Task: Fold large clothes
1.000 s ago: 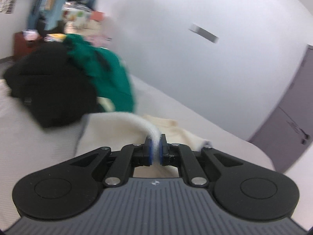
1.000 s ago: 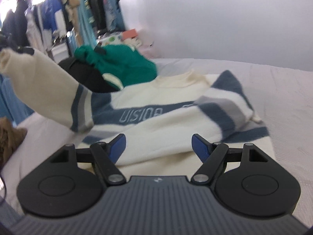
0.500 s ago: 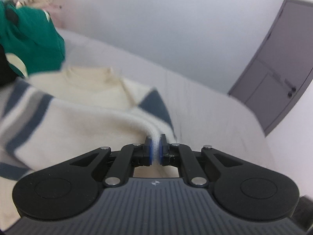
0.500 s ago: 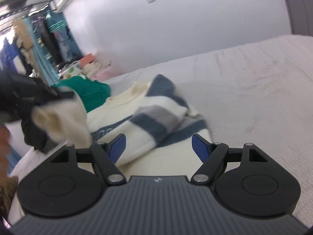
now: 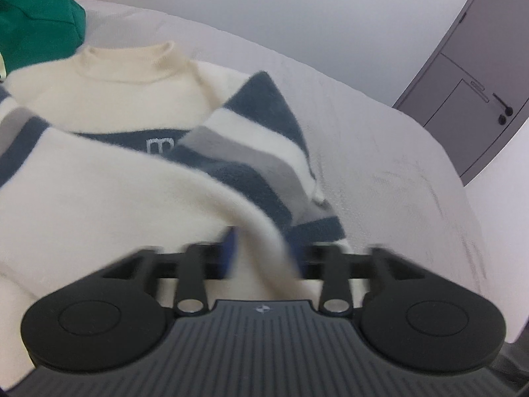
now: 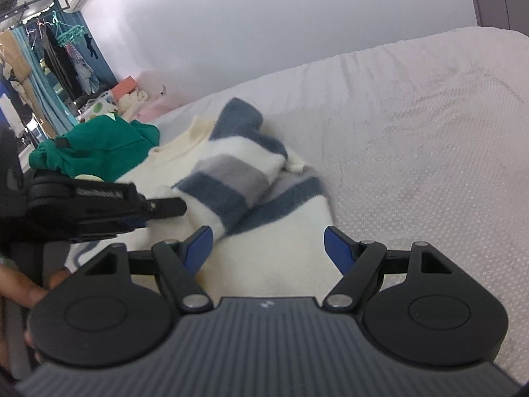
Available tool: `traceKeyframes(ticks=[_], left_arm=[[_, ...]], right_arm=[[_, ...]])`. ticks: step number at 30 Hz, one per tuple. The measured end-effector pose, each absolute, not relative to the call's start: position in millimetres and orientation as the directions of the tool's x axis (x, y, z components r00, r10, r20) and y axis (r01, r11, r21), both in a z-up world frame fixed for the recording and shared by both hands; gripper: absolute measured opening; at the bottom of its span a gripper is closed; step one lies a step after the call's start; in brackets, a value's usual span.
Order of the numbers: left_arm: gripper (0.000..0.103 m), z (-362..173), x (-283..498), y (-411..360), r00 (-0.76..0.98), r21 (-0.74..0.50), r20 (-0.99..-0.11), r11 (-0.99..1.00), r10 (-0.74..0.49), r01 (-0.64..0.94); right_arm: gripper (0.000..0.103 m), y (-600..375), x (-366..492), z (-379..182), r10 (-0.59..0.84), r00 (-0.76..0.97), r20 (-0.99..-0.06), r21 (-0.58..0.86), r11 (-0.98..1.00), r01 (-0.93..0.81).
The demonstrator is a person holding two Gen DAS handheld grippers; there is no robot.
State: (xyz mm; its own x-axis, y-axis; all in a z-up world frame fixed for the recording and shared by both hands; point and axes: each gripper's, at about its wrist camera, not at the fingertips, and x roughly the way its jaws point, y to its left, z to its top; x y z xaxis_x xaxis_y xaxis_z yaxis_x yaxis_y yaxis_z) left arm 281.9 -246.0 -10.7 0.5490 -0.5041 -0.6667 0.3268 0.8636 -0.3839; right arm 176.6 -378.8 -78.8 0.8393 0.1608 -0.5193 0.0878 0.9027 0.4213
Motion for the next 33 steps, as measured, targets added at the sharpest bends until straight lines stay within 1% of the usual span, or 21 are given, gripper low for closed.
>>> traceKeyframes(ticks=[3, 5, 7, 9, 12, 14, 18, 22, 25, 28, 29, 33], left_arm=[[0.063, 1, 269, -236, 0.553, -0.383, -0.650, 0.853, -0.522, 0.354], [0.063, 11, 250, -217, 0.555, -0.411, -0.632, 0.842, -0.540, 0.351], [0.064, 18, 235, -196, 0.586, -0.380, -0.638, 0.866, -0.500, 0.325], [0.064, 18, 219, -166, 0.612, -0.349, -0.653, 0.894, -0.446, 0.280], [0.064, 12, 195, -117, 0.624, -0.339, -0.689, 0.925, -0.368, 0.172], [0.065, 9, 176, -87, 0.643, -0.327, -0.697, 0.939, -0.316, 0.107], [0.069, -4, 140, -32, 0.659, -0.341, -0.710, 0.940, -0.247, -0.015], [0.071, -30, 109, 11, 0.657, -0.428, -0.710, 0.896, -0.253, -0.117], [0.071, -49, 96, 31, 0.645, -0.485, -0.716, 0.854, -0.267, -0.185], [0.072, -59, 99, 34, 0.640, -0.494, -0.721, 0.844, -0.265, -0.208], [0.074, -61, 100, 35, 0.638, -0.493, -0.724, 0.843, -0.262, -0.213], [0.075, -72, 97, 43, 0.619, -0.526, -0.730, 0.817, -0.290, -0.237]], right_arm=[[0.076, -378, 179, -82, 0.162, 0.829, -0.535, 0.418, 0.904, 0.093], [0.076, -380, 179, -84, 0.156, 0.829, -0.537, 0.425, 0.899, 0.107], [0.076, -382, 179, -88, 0.136, 0.816, -0.562, 0.419, 0.897, 0.139], [0.076, -386, 179, -94, 0.139, 0.800, -0.584, 0.444, 0.879, 0.172], [0.076, -392, 175, -103, 0.132, 0.777, -0.615, 0.471, 0.852, 0.228], [0.076, -396, 171, -106, 0.095, 0.760, -0.643, 0.458, 0.843, 0.282], [0.076, -405, 159, -110, 0.077, 0.726, -0.684, 0.477, 0.800, 0.364], [0.076, -409, 144, -113, 0.127, 0.702, -0.701, 0.531, 0.750, 0.394], [0.076, -409, 132, -115, 0.127, 0.689, -0.714, 0.537, 0.731, 0.421], [0.075, -410, 130, -118, 0.118, 0.663, -0.740, 0.527, 0.713, 0.462], [0.075, -410, 131, -120, 0.123, 0.650, -0.750, 0.526, 0.707, 0.472], [0.076, -406, 132, -125, 0.152, 0.612, -0.776, 0.527, 0.689, 0.497]])
